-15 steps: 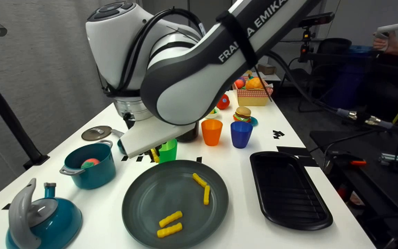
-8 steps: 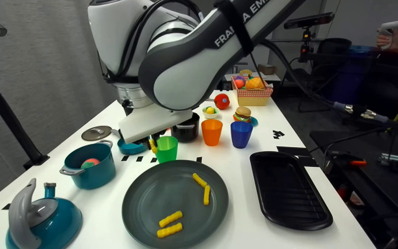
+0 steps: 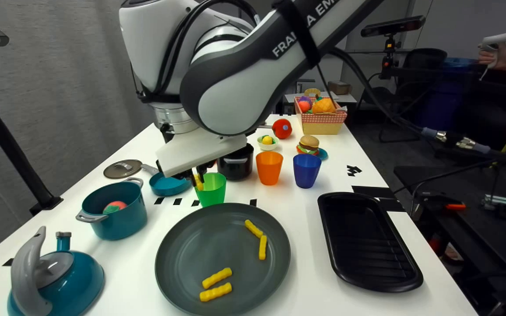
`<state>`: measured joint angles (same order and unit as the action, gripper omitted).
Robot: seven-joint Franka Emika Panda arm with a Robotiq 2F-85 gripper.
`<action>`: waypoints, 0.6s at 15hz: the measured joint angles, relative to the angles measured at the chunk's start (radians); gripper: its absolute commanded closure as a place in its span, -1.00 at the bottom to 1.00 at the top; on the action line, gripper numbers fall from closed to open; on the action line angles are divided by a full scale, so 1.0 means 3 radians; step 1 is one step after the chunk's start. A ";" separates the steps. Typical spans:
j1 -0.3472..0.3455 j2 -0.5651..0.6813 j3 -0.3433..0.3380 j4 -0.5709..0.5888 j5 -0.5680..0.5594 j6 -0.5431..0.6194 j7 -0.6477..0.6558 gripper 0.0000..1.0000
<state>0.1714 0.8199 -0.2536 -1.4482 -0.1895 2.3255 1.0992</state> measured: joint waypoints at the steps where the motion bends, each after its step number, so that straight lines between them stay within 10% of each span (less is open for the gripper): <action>1: -0.0012 0.0005 0.0000 -0.0003 0.0000 -0.0009 0.0000 0.93; 9: -0.0075 0.0020 -0.0003 -0.0012 -0.0003 -0.0067 0.0000 0.93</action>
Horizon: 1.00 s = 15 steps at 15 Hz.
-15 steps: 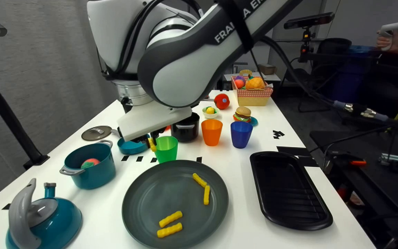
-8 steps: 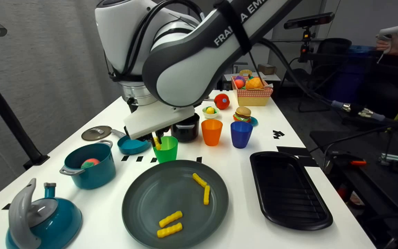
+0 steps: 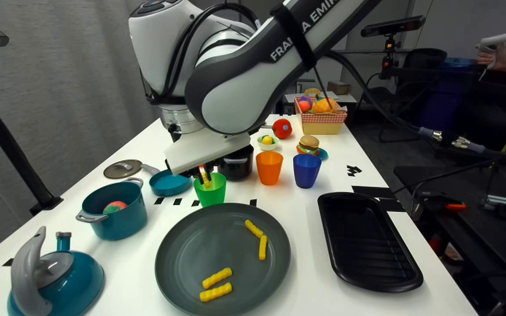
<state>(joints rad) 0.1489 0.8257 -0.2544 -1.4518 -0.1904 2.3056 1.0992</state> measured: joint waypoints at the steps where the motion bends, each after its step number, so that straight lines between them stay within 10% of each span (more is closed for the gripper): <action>1: 0.0000 0.0000 0.0000 0.0000 -0.0001 -0.0005 0.0000 0.22; 10: -0.0003 0.0000 0.0000 0.0000 -0.0001 -0.0032 0.0000 -0.97; 15: 0.0021 -0.0009 0.0040 0.0000 -0.0018 -0.0029 -0.0009 -1.00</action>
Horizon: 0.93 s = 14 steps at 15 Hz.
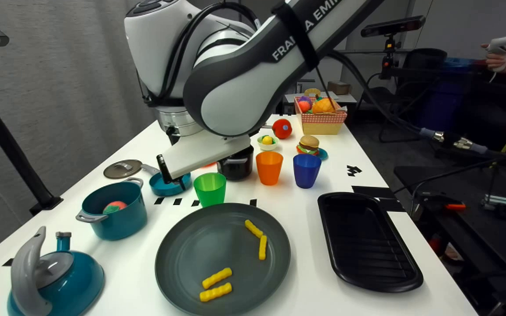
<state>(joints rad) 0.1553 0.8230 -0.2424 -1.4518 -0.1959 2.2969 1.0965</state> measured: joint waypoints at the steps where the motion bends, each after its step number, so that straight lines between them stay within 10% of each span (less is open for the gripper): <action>1: 0.0019 -0.0002 0.0013 0.0000 -0.0007 0.0002 -0.0002 -1.00; 14: 0.0229 -0.0092 0.0378 -0.0275 -0.0092 0.0503 -0.0696 -1.00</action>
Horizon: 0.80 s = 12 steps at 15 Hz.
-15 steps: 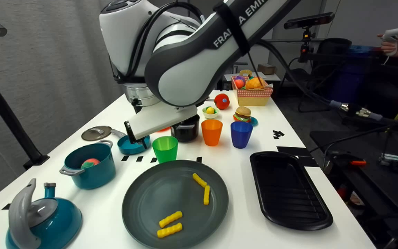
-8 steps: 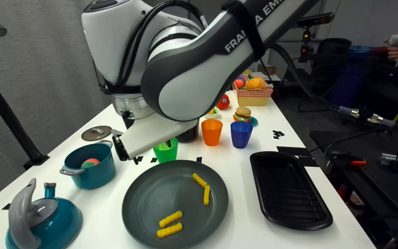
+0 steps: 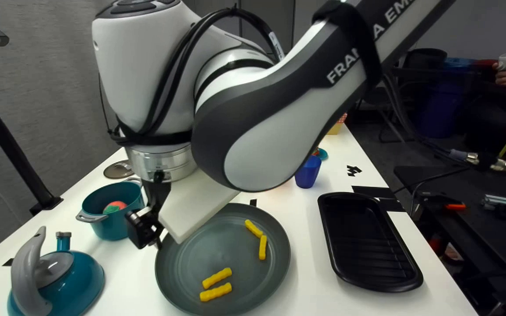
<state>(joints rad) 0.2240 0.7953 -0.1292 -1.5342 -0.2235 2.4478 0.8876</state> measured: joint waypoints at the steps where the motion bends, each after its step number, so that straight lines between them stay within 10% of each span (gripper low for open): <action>1: 0.0002 -0.0003 0.0043 -0.0028 0.0003 0.0048 -0.0113 -1.00; 12: -0.0034 -0.0070 0.0225 -0.0338 0.0216 0.0165 -0.1213 -1.00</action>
<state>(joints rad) 0.2138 0.7743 -0.0618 -1.6356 -0.1587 2.4974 0.5236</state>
